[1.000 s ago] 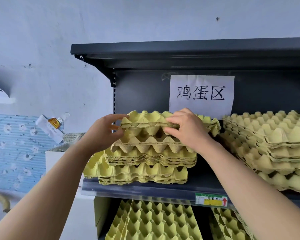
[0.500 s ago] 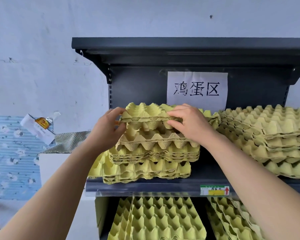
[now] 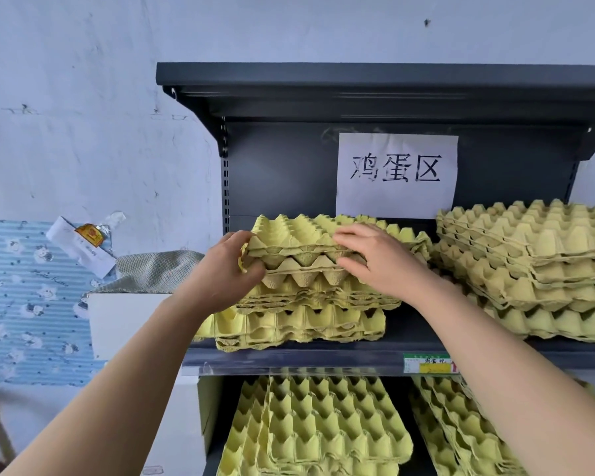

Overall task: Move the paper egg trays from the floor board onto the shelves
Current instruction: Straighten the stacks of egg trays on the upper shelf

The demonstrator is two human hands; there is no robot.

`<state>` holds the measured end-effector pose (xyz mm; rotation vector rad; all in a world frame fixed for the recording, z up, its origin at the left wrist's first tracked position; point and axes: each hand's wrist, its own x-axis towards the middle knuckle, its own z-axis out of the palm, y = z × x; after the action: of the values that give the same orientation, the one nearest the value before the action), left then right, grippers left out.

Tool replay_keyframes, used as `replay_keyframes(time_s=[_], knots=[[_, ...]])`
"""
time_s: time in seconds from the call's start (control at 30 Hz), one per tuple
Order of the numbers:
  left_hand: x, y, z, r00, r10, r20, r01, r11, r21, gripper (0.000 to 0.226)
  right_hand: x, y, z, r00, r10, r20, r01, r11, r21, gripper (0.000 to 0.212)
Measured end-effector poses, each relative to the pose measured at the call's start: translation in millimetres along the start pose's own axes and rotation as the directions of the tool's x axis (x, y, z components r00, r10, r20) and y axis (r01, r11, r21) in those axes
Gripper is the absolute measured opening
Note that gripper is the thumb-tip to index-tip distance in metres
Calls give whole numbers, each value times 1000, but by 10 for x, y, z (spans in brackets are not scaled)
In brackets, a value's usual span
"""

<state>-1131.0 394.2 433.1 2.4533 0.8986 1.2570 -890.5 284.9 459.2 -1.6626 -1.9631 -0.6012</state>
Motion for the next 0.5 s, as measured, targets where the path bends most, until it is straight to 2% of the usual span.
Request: replay_keyframes(time_s=[0.1, 0.13, 0.27, 0.5], knots=[[7, 45, 40, 993, 116, -19, -113, 988, 102, 72, -79, 94, -59, 991, 90, -96, -96, 994, -59, 69], [17, 48, 65, 989, 147, -4, -145, 981, 128, 78, -112, 136, -70, 986, 133, -99, -143, 985, -93, 75], [50, 8, 200, 991, 125, 50, -134, 959, 249, 64, -184, 265, 15, 987, 152, -54, -161, 950, -266, 74], [47, -34, 286, 991, 119, 69, -135, 934, 331, 45, -188, 300, 123, 986, 160, -39, -164, 954, -250, 52]])
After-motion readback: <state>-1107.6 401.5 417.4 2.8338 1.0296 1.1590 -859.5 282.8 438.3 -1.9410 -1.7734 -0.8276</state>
